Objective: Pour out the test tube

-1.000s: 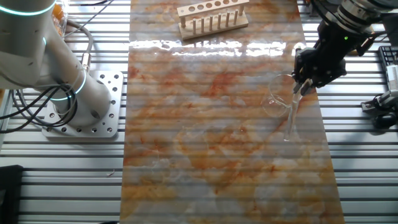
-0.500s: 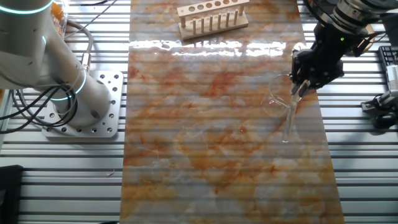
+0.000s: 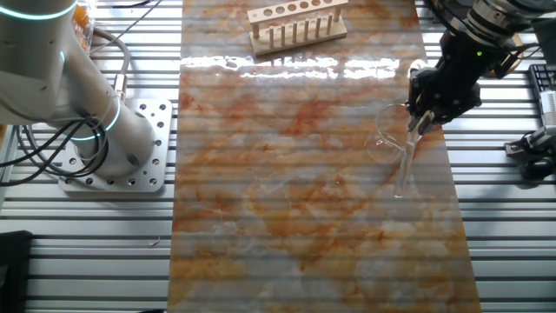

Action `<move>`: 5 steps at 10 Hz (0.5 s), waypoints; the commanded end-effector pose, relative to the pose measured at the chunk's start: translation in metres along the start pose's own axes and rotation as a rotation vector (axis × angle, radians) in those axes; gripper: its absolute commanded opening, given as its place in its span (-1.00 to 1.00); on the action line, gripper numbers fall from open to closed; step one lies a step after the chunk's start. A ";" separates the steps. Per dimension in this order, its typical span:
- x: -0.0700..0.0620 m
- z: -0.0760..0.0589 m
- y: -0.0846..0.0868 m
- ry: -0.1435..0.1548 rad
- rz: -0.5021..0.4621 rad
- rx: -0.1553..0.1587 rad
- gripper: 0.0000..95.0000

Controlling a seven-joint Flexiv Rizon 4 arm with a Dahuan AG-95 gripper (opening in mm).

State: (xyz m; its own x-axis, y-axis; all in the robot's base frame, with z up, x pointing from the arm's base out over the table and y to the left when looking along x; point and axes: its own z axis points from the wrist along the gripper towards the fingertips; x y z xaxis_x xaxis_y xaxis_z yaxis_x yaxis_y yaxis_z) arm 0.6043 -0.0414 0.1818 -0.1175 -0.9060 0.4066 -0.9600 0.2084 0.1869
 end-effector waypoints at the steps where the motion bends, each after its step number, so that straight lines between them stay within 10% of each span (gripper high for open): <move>1: -0.002 0.000 0.000 0.010 0.003 0.000 -1.00; 5: -0.005 0.001 0.000 0.028 0.003 0.002 -1.00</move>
State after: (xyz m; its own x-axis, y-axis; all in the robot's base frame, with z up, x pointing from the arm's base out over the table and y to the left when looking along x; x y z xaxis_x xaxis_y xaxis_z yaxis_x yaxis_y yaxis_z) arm 0.6046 -0.0370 0.1794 -0.1132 -0.8938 0.4339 -0.9593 0.2120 0.1865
